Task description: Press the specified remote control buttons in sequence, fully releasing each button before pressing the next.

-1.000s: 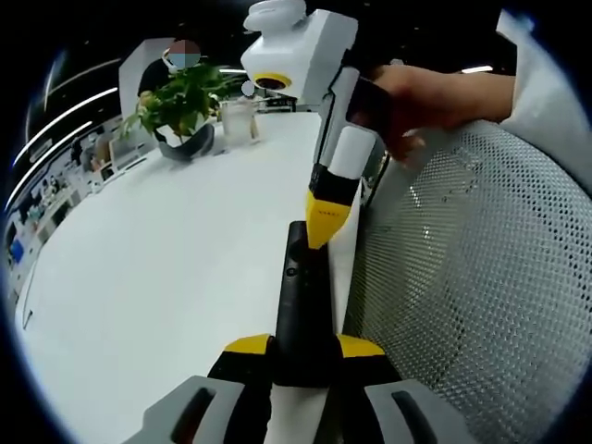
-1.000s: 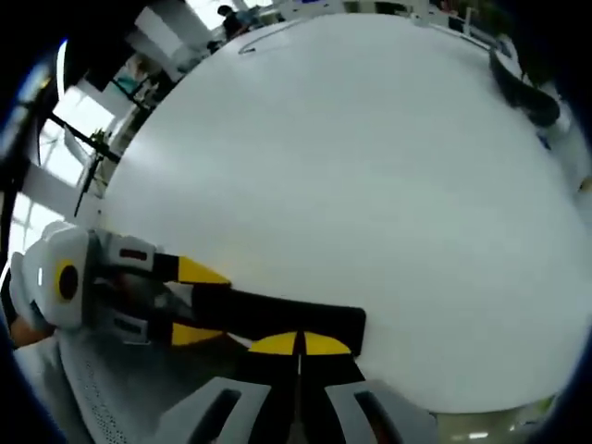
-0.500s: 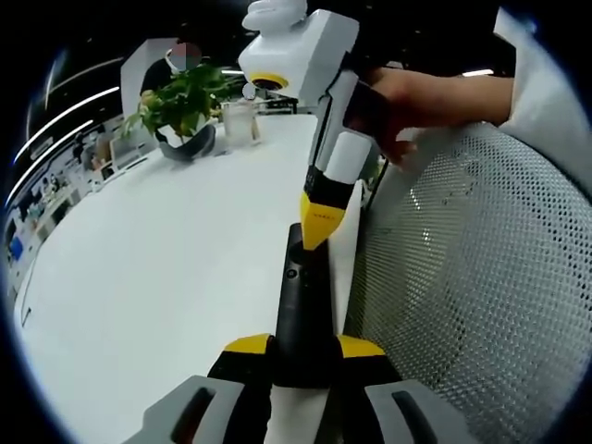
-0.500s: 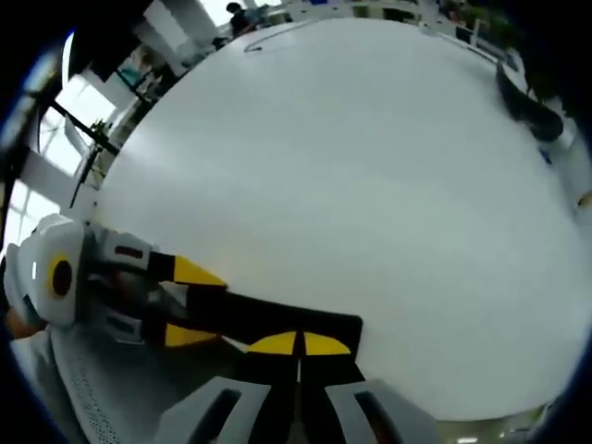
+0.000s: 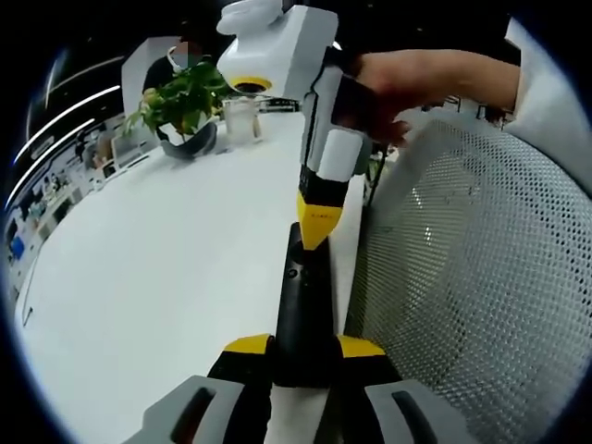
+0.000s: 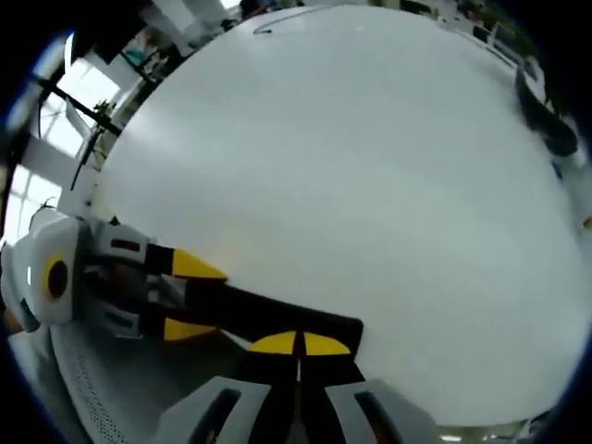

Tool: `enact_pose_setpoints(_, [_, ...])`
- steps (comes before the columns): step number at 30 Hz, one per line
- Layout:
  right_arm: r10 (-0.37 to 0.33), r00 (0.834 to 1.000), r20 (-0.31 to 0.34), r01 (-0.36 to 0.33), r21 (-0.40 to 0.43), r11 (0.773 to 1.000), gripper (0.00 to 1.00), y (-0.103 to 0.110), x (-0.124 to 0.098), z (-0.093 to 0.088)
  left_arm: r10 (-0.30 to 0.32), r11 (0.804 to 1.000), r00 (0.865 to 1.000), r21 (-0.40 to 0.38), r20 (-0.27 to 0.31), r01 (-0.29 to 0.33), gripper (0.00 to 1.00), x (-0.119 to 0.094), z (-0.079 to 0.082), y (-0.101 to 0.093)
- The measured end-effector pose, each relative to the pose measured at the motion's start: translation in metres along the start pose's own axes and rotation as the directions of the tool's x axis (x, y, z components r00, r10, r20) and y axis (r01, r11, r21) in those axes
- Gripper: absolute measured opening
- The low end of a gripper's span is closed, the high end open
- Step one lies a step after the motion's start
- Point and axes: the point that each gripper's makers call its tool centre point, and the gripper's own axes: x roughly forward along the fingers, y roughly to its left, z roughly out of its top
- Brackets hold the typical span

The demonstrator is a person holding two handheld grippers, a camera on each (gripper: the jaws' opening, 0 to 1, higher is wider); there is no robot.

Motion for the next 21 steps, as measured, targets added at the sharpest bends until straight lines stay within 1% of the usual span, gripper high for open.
enact_pose_setpoints(3, [-0.013, 1.0, 0.005, 0.013, 0.007, 1.0, 0.0, -0.0007, -0.0008, -0.0008, 0.003, 1.0, 1.0, -0.007, -0.023, -0.003, 0.24, -0.0014, -0.002, 0.0006])
enact_pose_setpoints(4, [-0.017, 1.0, 0.011, 0.017, 0.022, 1.0, 0.0, -0.0009, -0.0009, -0.0007, 0.003, 1.0, 0.999, -0.014, -0.033, -0.003, 0.24, -0.0022, -0.0037, 0.0003])
enact_pose_setpoints(5, [-0.016, 1.0, 0.024, 0.015, 0.035, 0.999, 0.0, -0.0013, -0.0014, -0.0014, 0.002, 1.0, 1.0, -0.013, -0.03, -0.003, 0.24, -0.0024, -0.0032, 0.0006])
enact_pose_setpoints(7, [-0.001, 0.998, 0.058, -0.003, 0.072, 0.997, 0.0, -0.0021, -0.0015, -0.0008, 0.002, 1.0, 1.0, -0.014, -0.029, -0.002, 0.24, -0.003, -0.004, 0.0008])
enact_pose_setpoints(9, [0.03, 0.995, 0.092, -0.043, 0.14, 0.989, 0.0, -0.0018, -0.0017, -0.0005, 0.0, 1.0, 0.999, -0.009, -0.032, 0.0, 0.24, -0.0035, -0.0048, 0.0005])
enact_pose_setpoints(11, [0.061, 0.991, 0.116, -0.08, 0.169, 0.982, 0.0, -0.0027, -0.0024, -0.0006, 0.0, 1.0, 0.999, -0.009, -0.034, 0.0, 0.24, -0.0036, -0.0053, 0.0003])
enact_pose_setpoints(12, [0.067, 0.99, 0.125, -0.088, 0.171, 0.981, 0.0, -0.0032, -0.0024, -0.001, -0.001, 1.0, 0.999, -0.007, -0.034, 0.0, 0.24, -0.0036, -0.0053, 0.0001])
enact_pose_setpoints(14, [0.081, 0.983, 0.165, -0.109, 0.167, 0.98, 0.0, -0.0021, -0.0033, -0.0021, -0.003, 1.0, 0.999, -0.004, -0.034, 0.003, 0.24, -0.0037, -0.0053, -0.0002])
enact_pose_setpoints(15, [0.086, 0.976, 0.2, -0.118, 0.159, 0.98, 0.0, -0.0016, -0.0037, -0.0012, -0.004, 1.0, 0.999, -0.002, -0.033, 0.004, 0.24, -0.0035, -0.0053, -0.0005])
enact_pose_setpoints(16, [0.082, 0.968, 0.236, -0.125, 0.173, 0.977, 0.0, -0.0019, -0.0047, -0.0011, -0.004, 1.0, 0.999, 0.001, -0.033, 0.004, 0.24, -0.0033, -0.0054, -0.001])
enact_pose_setpoints(17, [0.074, 0.973, 0.22, -0.121, 0.21, 0.97, 0.0, -0.0021, -0.0054, -0.0023, -0.004, 1.0, 0.999, 0.003, -0.033, 0.004, 0.24, -0.0033, -0.0056, -0.0012])
enact_pose_setpoints(19, [0.064, 0.982, 0.176, -0.092, 0.155, 0.984, 0.0, -0.001, -0.0043, -0.0021, -0.004, 1.0, 0.999, 0.008, -0.033, 0.004, 0.24, -0.0037, -0.0054, -0.0017])
enact_pose_setpoints(20, [0.058, 0.985, 0.164, -0.079, 0.123, 0.989, 0.0, -0.0001, -0.004, -0.0021, -0.005, 1.0, 0.999, 0.009, -0.033, 0.005, 0.24, -0.0039, -0.0054, -0.002])
enact_pose_setpoints(21, [0.049, 0.985, 0.165, -0.068, 0.112, 0.991, 0.0, 0.0013, -0.0042, -0.0018, -0.005, 1.0, 0.999, 0.011, -0.033, 0.005, 0.24, -0.0039, -0.0053, -0.0024])
